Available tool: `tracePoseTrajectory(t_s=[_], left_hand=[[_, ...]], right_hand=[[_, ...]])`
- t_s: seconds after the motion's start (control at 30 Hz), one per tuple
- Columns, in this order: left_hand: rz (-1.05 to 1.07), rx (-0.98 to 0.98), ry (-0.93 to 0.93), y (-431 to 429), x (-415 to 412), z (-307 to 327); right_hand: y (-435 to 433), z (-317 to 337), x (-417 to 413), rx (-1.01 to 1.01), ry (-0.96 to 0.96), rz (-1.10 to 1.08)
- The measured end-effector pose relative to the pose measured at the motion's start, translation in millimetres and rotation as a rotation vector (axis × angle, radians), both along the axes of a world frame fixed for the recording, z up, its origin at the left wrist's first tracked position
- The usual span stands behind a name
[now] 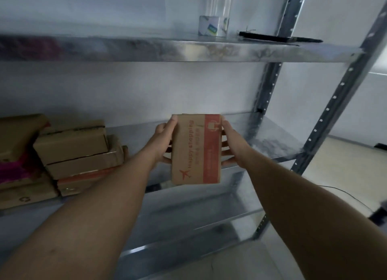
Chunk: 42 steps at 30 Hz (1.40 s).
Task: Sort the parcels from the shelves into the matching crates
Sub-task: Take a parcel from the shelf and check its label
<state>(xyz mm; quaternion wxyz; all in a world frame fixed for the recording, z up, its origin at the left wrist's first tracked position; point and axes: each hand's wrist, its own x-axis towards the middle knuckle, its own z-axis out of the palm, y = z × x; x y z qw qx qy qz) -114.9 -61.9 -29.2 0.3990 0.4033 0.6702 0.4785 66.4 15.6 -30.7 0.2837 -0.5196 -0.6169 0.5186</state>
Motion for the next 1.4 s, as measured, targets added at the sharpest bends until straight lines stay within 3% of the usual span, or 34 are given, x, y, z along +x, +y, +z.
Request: tracePoseTrajectory(t_s=[0.33, 0.47, 0.57, 0.67, 0.8, 0.97, 1.1, 1.23, 1.4], left_hand=[[-0.028, -0.013, 0.030, 45.3, 71.0, 8.4], [-0.011, 0.032, 0.057, 64.5, 115.3, 7.1], [-0.116, 0.022, 0.139, 70.4, 147.4, 4.8], [-0.233, -0.037, 0.007, 70.1, 177.5, 6.1], [-0.219, -0.060, -0.147, 78.6, 213.2, 4.8], [-0.195, -0.060, 0.058, 96.3, 264.5, -6.2], [-0.213, -0.027, 0.042, 107.5, 305.6, -20.3], [-0.264, 0.052, 0.148, 114.7, 349.8, -25.4], [-0.392, 0.126, 0.094, 118.8, 416.1, -28.8]], right_hand=[[21.1, 21.6, 84.0, 0.014, -0.018, -0.202], [26.2, 16.9, 132.5, 0.057, -0.009, -0.173], [29.7, 12.4, 165.7, 0.078, 0.027, -0.136], [36.2, 11.5, 199.7, 0.045, 0.080, -0.142], [33.7, 10.5, 239.8, 0.050, 0.010, -0.097], [39.5, -0.3, 284.2, 0.058, -0.008, -0.151], [46.2, -6.5, 327.1, 0.119, -0.052, -0.157], [48.8, -19.4, 374.6, 0.176, -0.104, -0.163], [41.1, -29.4, 442.2, 0.209, -0.098, -0.209]])
